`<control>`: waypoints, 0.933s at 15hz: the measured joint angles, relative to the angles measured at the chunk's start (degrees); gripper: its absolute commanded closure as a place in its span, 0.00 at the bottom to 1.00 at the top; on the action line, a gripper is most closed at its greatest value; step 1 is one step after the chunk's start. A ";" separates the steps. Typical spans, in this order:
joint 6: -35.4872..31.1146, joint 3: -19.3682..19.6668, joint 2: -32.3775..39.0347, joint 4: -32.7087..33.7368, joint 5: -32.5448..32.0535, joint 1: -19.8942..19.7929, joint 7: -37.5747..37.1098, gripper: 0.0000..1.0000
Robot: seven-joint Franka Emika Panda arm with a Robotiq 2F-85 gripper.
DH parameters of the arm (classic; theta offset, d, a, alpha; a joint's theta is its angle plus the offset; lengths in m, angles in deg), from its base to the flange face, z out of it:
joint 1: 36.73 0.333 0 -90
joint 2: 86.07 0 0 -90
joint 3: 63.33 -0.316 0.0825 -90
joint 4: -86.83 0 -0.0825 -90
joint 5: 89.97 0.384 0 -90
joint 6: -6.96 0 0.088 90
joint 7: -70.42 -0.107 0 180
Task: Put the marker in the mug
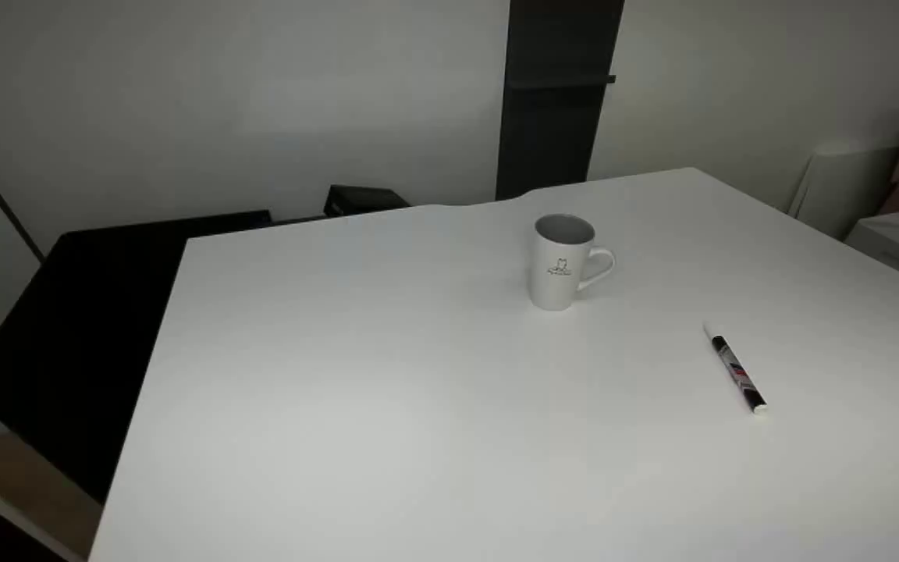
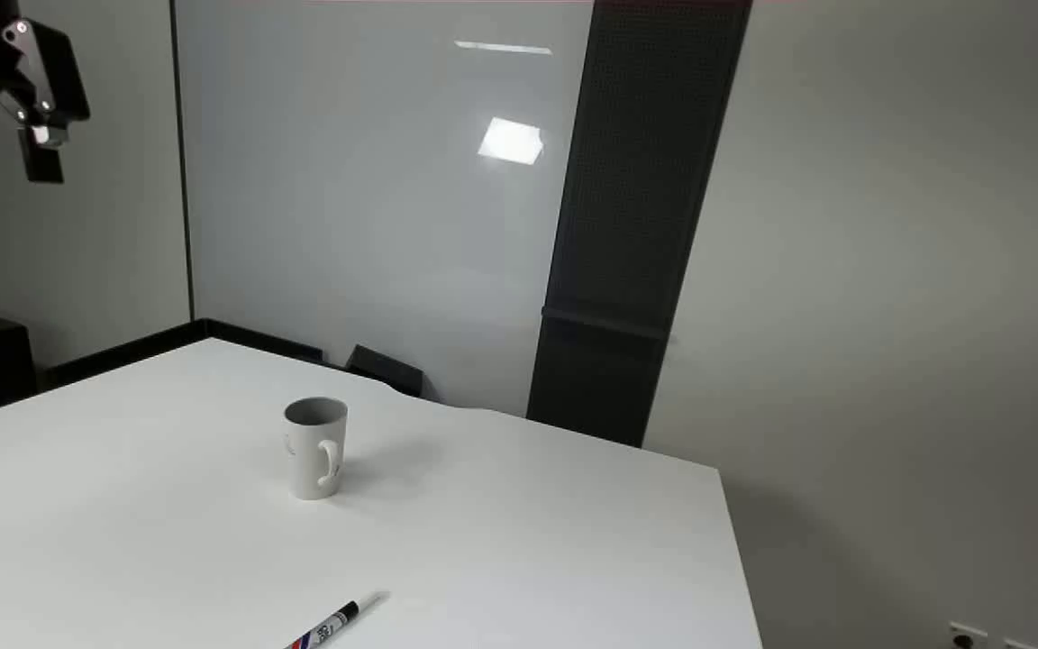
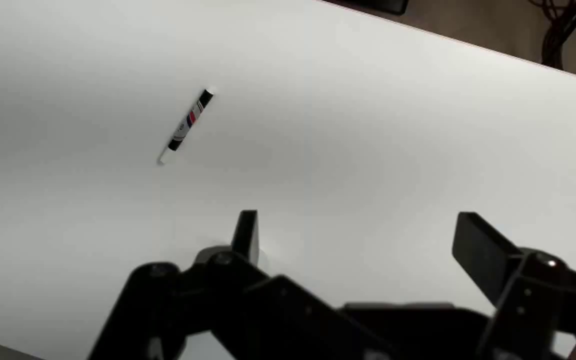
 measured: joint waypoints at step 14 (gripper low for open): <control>-1.96 1.04 0.45 -0.41 -0.95 -0.26 -0.51 0.00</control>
